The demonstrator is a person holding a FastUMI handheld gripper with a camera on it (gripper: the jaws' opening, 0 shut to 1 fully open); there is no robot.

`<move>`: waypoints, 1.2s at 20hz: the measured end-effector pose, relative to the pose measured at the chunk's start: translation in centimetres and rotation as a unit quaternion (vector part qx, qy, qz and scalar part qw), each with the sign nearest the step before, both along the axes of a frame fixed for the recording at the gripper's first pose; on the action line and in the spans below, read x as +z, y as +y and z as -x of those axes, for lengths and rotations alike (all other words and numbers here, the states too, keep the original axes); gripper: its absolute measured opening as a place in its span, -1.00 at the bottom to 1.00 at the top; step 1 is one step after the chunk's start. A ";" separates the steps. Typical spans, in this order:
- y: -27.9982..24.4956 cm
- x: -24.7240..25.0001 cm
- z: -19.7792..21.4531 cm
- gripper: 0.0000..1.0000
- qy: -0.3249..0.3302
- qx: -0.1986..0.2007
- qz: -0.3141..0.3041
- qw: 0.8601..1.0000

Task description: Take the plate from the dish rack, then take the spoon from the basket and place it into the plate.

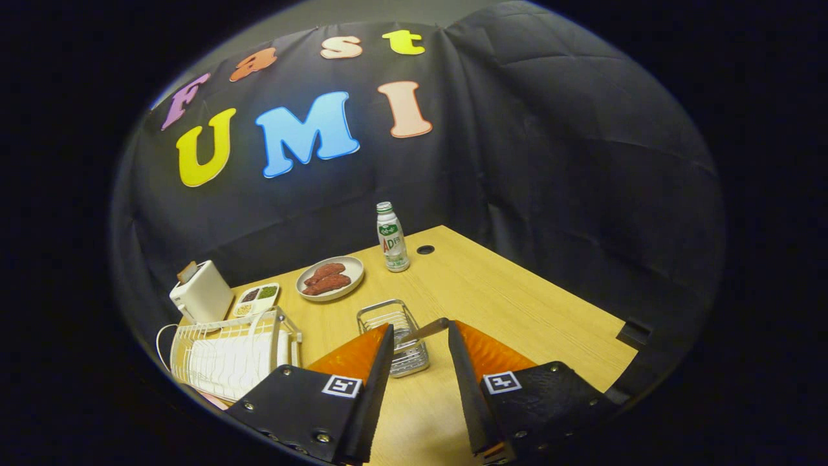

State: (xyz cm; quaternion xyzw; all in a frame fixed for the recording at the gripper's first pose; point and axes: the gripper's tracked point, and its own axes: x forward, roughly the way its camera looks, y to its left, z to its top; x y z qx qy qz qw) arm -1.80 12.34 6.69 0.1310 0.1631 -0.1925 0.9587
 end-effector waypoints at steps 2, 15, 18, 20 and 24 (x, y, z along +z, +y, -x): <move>-1.1 -1.2 -0.7 0.08 0.004 -0.010 -0.012 1.000; -1.4 -4.8 -7.4 -0.35 -0.025 0.032 -0.065 0.997; -0.6 -3.2 -8.9 -0.87 -0.050 0.061 -0.061 0.995; -0.4 -3.5 -9.2 -0.98 -0.042 0.073 -0.051 0.995; 0.7 -2.0 -9.1 -0.98 -0.033 0.084 -0.033 0.995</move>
